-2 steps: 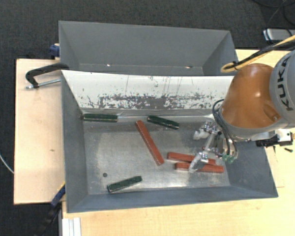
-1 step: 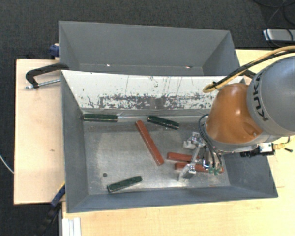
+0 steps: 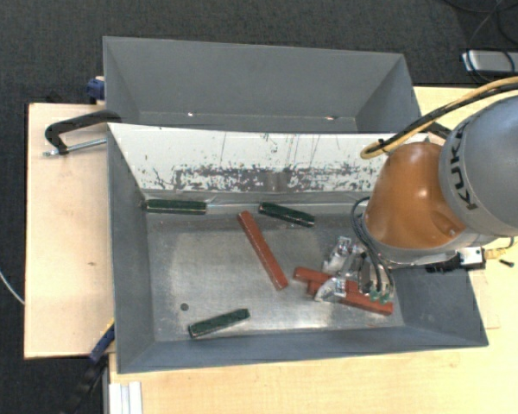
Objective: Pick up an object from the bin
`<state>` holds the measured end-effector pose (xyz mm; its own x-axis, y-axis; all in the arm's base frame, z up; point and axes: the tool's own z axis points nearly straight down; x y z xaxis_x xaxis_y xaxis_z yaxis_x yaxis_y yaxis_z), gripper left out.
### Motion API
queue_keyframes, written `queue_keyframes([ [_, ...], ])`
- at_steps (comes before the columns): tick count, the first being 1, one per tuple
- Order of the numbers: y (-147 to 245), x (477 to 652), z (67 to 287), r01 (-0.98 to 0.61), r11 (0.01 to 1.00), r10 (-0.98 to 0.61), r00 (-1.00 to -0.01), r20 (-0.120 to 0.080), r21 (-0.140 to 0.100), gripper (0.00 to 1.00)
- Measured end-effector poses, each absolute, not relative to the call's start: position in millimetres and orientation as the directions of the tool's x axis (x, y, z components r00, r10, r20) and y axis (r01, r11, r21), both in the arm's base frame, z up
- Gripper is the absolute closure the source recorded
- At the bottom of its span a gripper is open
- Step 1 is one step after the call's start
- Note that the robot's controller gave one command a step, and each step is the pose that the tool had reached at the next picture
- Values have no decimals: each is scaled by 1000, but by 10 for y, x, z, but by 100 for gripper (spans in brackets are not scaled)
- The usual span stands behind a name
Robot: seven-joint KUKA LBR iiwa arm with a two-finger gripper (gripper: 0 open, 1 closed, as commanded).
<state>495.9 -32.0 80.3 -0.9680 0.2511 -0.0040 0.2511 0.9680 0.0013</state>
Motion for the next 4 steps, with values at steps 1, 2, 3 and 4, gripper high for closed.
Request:
queue_keyframes([
  [1, -320, 4959, 803, 251, 968, 251, -968, -4, 1, 100],
  [2, -318, 4947, 839, 251, 968, 251, -968, 1, 1, 100],
  [3, -317, 4927, 1042, 251, 968, 251, -968, 8, 0, 100],
  [4, -318, 4949, 1265, 251, 968, 251, -968, -1, 1, 100],
])
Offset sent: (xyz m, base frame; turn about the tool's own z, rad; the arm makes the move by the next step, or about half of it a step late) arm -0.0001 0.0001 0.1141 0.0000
